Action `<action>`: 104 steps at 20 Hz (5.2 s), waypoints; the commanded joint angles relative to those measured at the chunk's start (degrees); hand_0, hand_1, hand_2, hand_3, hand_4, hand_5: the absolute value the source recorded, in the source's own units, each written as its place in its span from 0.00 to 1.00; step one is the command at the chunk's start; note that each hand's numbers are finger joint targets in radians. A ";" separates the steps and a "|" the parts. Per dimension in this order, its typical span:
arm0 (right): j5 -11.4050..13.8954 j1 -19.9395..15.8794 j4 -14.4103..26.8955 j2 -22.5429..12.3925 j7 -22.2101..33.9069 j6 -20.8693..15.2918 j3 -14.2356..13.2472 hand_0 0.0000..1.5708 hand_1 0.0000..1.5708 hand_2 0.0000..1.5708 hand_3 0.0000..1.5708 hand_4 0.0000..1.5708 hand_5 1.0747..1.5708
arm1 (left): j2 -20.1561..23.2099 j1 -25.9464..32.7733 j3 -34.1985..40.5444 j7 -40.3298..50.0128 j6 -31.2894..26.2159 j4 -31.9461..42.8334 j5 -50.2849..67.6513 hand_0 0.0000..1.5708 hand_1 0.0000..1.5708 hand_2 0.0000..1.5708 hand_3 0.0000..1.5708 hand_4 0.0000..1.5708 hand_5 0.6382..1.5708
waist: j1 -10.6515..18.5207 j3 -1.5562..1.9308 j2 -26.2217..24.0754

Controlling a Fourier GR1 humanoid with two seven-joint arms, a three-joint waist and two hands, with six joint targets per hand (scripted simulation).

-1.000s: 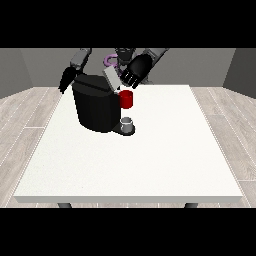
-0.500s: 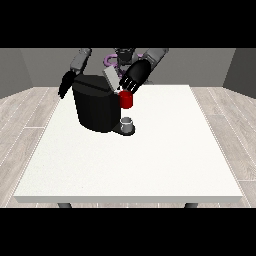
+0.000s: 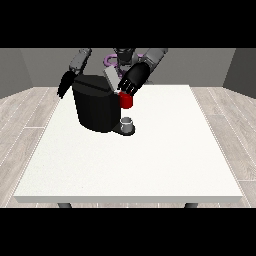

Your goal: Insert the coffee pod into the coffee machine and close the lid

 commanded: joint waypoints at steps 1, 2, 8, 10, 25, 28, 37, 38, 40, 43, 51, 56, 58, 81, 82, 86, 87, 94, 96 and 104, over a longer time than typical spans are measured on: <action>0.69 -1.74 0.43 -0.46 1.55 -0.74 -0.31 0.00 0.00 0.00 0.00 0.00 1.00 | -0.30 -2.49 0.17 2.31 -0.75 0.99 -0.27 0.77 0.77 0.80 0.76 0.26 1.00 | -0.29 0.00 -0.37; 1.40 2.47 -1.74 1.92 -0.10 -1.10 2.24 0.00 0.00 0.00 0.00 0.00 1.00 | 2.53 -1.22 1.15 -0.91 -0.75 1.88 0.11 0.77 0.77 0.80 0.76 0.27 1.00 | -1.82 -0.01 -0.05; -1.48 -0.82 1.35 -1.72 -1.32 0.53 -2.64 0.00 0.00 0.00 0.00 0.00 1.00 | 1.57 -1.41 0.12 -2.40 0.25 -0.02 -0.50 0.77 0.77 0.79 0.76 0.22 1.00 | 1.16 0.01 0.59; -0.84 -1.62 0.06 -0.44 1.37 1.00 -0.45 0.00 0.00 0.00 0.00 0.00 1.00 | -0.27 -2.17 0.11 -0.39 3.84 0.65 -1.43 0.76 0.76 0.78 0.74 0.23 1.00 | -1.14 0.00 1.06; 0.68 -2.75 -0.67 0.22 2.07 -1.42 -0.16 0.00 0.00 0.00 0.00 0.00 1.00 | 3.32 -1.43 -3.86 -6.11 6.84 1.30 -7.12 0.72 0.72 0.73 0.64 0.00 1.00 | 0.09 -0.01 3.14; -0.17 1.70 -1.28 0.19 -0.36 -0.13 -0.02 0.00 0.00 0.00 0.00 0.00 1.00 | 2.41 1.05 -1.92 -6.33 8.34 2.16 -5.60 0.71 0.71 0.72 0.63 0.00 1.00 | -1.09 -0.02 1.81; 0.24 -2.54 -0.17 0.18 -0.23 -1.52 -0.78 0.00 0.00 0.00 0.00 0.00 1.00 | 4.58 -4.75 -0.21 -8.05 9.03 1.49 -5.26 0.79 0.79 0.77 0.62 0.00 1.00 | -1.43 0.00 5.08; 0.63 -4.05 -0.40 0.02 1.19 -0.79 0.07 0.00 0.00 0.00 0.00 0.09 1.00 | -0.28 -3.15 -1.22 -5.24 12.87 1.21 -6.12 0.77 0.77 0.75 0.62 0.00 1.00 | -1.94 -0.01 4.65; -0.17 -4.36 -0.32 -2.02 2.13 0.24 -1.56 0.00 0.00 0.00 0.00 0.07 1.00 | 4.37 -4.80 -0.62 -7.97 8.42 2.03 -5.72 0.78 0.78 0.77 0.62 0.00 1.00 | -1.98 0.00 4.53; 1.50 -1.95 -2.52 -0.34 1.82 -1.31 0.50 0.00 0.00 0.00 0.00 0.05 1.00 | 5.58 -1.44 -0.70 -12.54 12.33 2.04 -6.53 0.78 0.78 0.75 0.56 0.00 1.00 | -1.67 -0.02 5.47; 1.60 -4.33 -0.72 -0.88 1.88 -1.95 -0.76 0.00 0.00 0.00 0.00 0.07 1.00 | 7.79 -4.12 -1.97 -12.78 13.40 1.16 -9.41 0.32 0.32 0.49 0.38 0.00 1.00 | -1.03 0.01 7.28; 2.85 -1.18 0.40 -0.28 0.77 -2.25 0.51 0.00 0.00 0.00 0.00 0.09 1.00 | 2.58 -0.81 -3.36 -8.73 15.11 1.28 -10.70 0.00 0.00 0.37 0.29 0.00 1.00 | -1.18 0.01 3.42; 2.91 -2.58 -2.23 -0.28 2.30 -2.18 0.97 0.00 0.00 0.00 0.00 0.10 1.00 | 6.99 -1.57 -1.81 -12.56 16.66 2.16 -10.68 0.00 0.00 0.35 0.29 0.00 1.00 | -1.76 -0.02 5.54; -1.63 14.61 9.10 -0.15 -2.52 -2.52 -5.63 0.00 0.00 0.00 0.00 0.00 1.00 | -18.39 21.40 11.93 -13.57 10.55 0.04 12.81 0.00 0.00 0.00 0.00 0.30 1.00 | 17.39 -0.18 -22.12; -2.22 15.79 8.56 -1.37 -3.51 -1.00 -5.98 0.00 0.00 0.00 0.00 0.00 1.00 | -18.84 23.57 15.59 -14.07 9.87 1.09 16.58 0.00 0.00 0.00 0.00 0.26 1.00 | 17.84 -0.25 -22.52; -2.47 20.46 7.80 -0.32 -3.11 -0.77 -5.44 0.00 0.00 0.00 0.00 0.00 1.00 | -23.16 33.17 15.41 -14.95 8.93 1.57 18.22 0.00 0.00 0.00 0.00 0.25 1.00 | 20.67 -0.07 -31.28; -2.98 19.42 6.88 -0.06 -4.19 -0.59 -5.47 0.00 0.00 0.00 0.00 0.00 1.00 | -22.98 34.41 15.13 -16.18 8.72 1.04 18.30 0.00 0.00 0.00 0.00 0.27 1.00 | 21.08 -0.05 -30.94; -4.83 12.24 -0.58 0.02 -0.33 6.24 -0.92 0.00 0.00 0.00 0.00 0.00 1.00 | -20.60 40.00 15.37 -16.44 4.89 0.49 19.94 0.00 0.00 0.00 0.00 0.25 1.00 | 23.17 -0.05 -33.66; -4.66 13.99 -2.51 -1.41 2.91 7.93 -0.10 0.00 0.00 0.00 0.00 0.04 1.00 | -22.59 44.01 14.51 -14.40 6.35 -0.48 19.70 0.00 0.00 0.00 0.00 0.26 1.00 | 22.89 -0.04 -37.59; -6.67 7.94 1.39 -7.30 2.75 10.18 -5.92 0.00 0.00 0.00 0.00 0.00 1.00 | -24.50 45.41 7.39 -8.29 7.25 -9.17 29.06 0.00 0.00 0.00 0.00 0.25 1.00 | 27.75 0.01 -34.11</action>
